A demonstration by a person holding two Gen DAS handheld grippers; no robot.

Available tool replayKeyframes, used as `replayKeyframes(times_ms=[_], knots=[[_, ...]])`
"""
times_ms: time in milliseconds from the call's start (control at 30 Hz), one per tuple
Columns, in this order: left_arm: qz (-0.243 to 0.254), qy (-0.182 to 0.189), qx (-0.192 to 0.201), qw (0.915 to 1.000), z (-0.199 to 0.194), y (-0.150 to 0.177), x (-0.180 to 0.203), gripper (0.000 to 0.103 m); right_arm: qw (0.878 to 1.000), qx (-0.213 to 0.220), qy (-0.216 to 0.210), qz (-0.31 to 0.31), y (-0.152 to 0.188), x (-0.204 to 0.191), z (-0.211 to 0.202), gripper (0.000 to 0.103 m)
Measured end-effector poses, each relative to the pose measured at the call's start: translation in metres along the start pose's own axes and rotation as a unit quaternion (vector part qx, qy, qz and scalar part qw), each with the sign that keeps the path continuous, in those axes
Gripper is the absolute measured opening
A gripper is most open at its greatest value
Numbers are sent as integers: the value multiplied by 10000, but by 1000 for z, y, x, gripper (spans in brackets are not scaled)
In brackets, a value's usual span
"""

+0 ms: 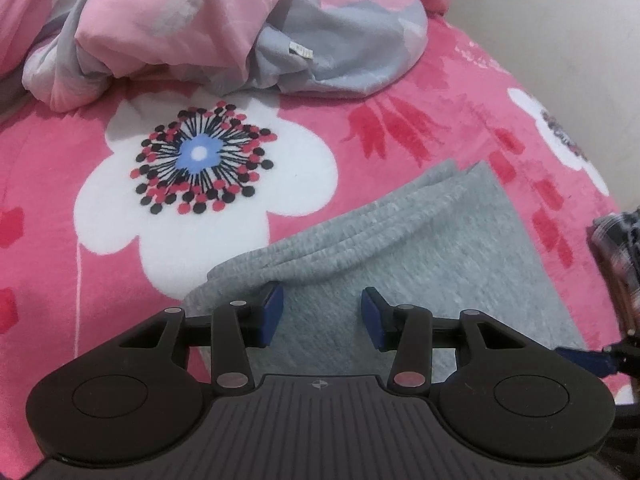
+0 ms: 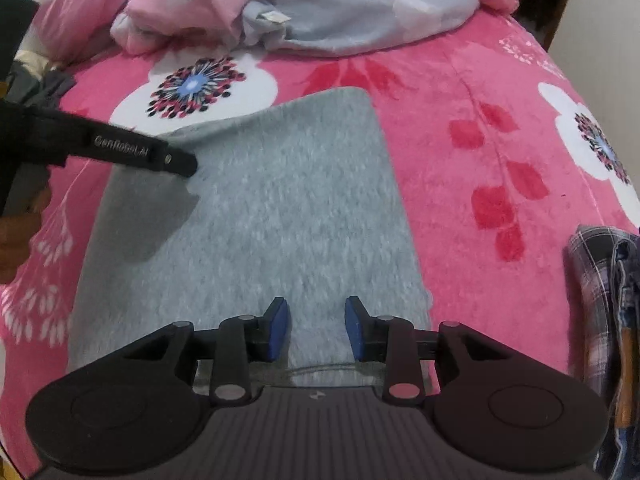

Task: Fold clothes

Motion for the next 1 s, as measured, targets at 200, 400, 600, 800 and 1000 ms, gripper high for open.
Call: replayKeyframes(times_ms=[200, 400, 600, 800, 1000], knots=[[-44, -73, -67, 9999, -3, -2, 3, 45, 10000, 71, -23, 44, 5, 2, -3, 37], [-410, 440, 506, 9969, -45, 18, -27, 57, 9957, 539, -610, 438, -3, 28, -29, 46], [-1132, 1022, -77, 9883, -42, 62, -73, 71, 9675, 849, -1689, 1678, -27, 99, -18, 76], [-2080, 2316, -595, 9484, -3, 87, -82, 70, 9285, 518, -2892, 2270, -70, 149, 47, 80], [-2311, 2473, -412, 9401, 18, 88, -76, 70, 9174, -2, -3515, 1868, -96, 142, 92, 101]])
Point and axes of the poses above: each gripper's, at about its wrist camera, not at the fingertips, and z roughly the way its jaws point, x to its right, y to its underside, the point moved 2 cm from there along z, roughly the way its jaws point, and after that the axes turned 12 degrees about -x, right-handed, at the moved point
